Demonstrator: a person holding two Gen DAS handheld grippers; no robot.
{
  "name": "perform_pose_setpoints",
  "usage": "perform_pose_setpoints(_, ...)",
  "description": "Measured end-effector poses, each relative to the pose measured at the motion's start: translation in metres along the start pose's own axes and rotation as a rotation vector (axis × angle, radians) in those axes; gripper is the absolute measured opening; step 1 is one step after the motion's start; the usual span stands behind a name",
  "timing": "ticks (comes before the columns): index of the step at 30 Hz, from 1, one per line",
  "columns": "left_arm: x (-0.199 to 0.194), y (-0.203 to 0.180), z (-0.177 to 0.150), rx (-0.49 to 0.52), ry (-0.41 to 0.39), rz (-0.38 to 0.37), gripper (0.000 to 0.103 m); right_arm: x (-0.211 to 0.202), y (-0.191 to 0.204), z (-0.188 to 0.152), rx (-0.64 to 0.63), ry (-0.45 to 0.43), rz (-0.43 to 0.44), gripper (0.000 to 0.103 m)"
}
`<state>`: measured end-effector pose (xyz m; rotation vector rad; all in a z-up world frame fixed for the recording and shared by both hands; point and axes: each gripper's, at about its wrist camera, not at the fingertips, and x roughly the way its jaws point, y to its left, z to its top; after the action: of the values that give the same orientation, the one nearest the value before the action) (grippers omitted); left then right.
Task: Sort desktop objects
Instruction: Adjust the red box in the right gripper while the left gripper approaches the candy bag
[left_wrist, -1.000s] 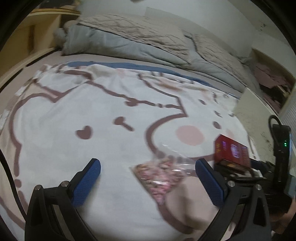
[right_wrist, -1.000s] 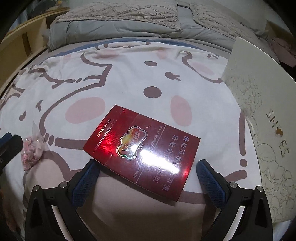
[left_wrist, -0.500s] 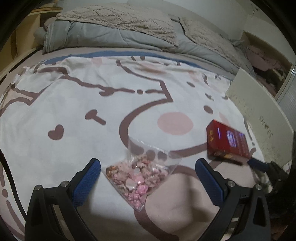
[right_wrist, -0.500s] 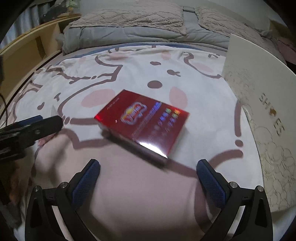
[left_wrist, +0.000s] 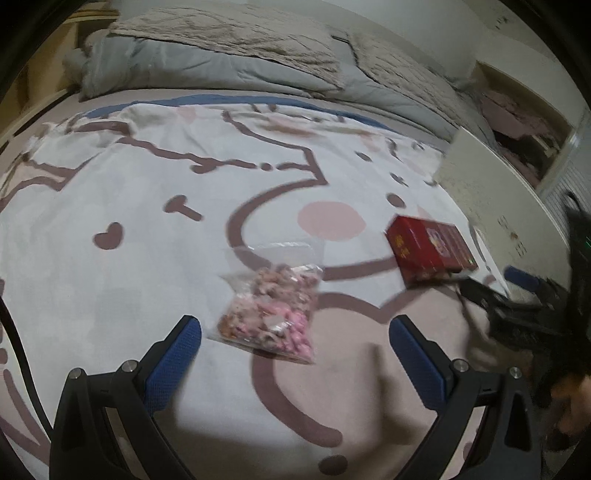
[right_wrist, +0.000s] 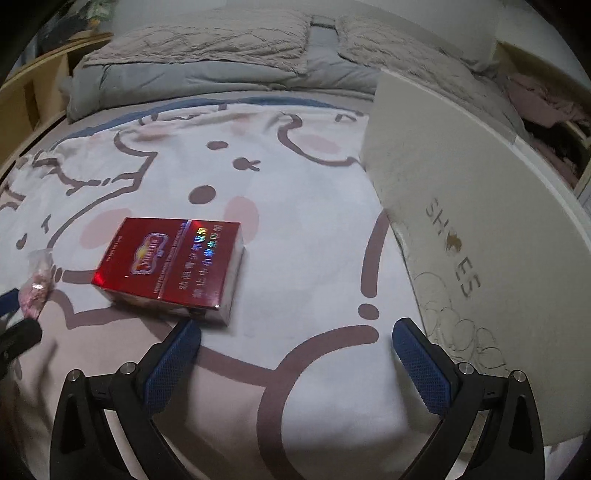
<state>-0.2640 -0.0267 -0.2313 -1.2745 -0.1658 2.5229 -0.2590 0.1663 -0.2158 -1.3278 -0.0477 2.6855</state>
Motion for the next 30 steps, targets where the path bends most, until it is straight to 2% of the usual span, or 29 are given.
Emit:
perform_pose_setpoints(5,0.004,0.012,0.012,-0.079,-0.014,0.033,0.102,-0.009,0.010,0.005,0.051,-0.010,0.133,0.103)
perform_pose_setpoints(9,0.006,0.015,0.019,-0.083,-0.019,0.069,0.102,-0.003,0.014,0.016,0.112,0.004,0.192,0.103)
perform_pose_setpoints(16,0.019,0.003,0.017,0.022,0.016,0.112,0.102,0.010,0.024,0.027,0.091,0.027,0.180,0.103)
perform_pose_setpoints(21,0.022,0.000,0.013,0.048,0.017,0.134,0.101,0.016,0.031,0.034,0.068,0.031,0.177,0.103)
perform_pose_setpoints(25,0.022,0.002,0.012,0.041,0.009,0.156,0.092,0.019,0.041,0.037,0.043,0.029,0.183,0.103)
perform_pose_setpoints(27,0.021,0.003,0.011,0.038,-0.001,0.171,0.084,0.023,0.047,0.036,0.024,0.039,0.176,0.103)
perform_pose_setpoints(30,0.019,0.004,0.010,0.035,-0.014,0.177,0.080,0.031,0.054,0.034,0.011,0.064,0.170,0.103)
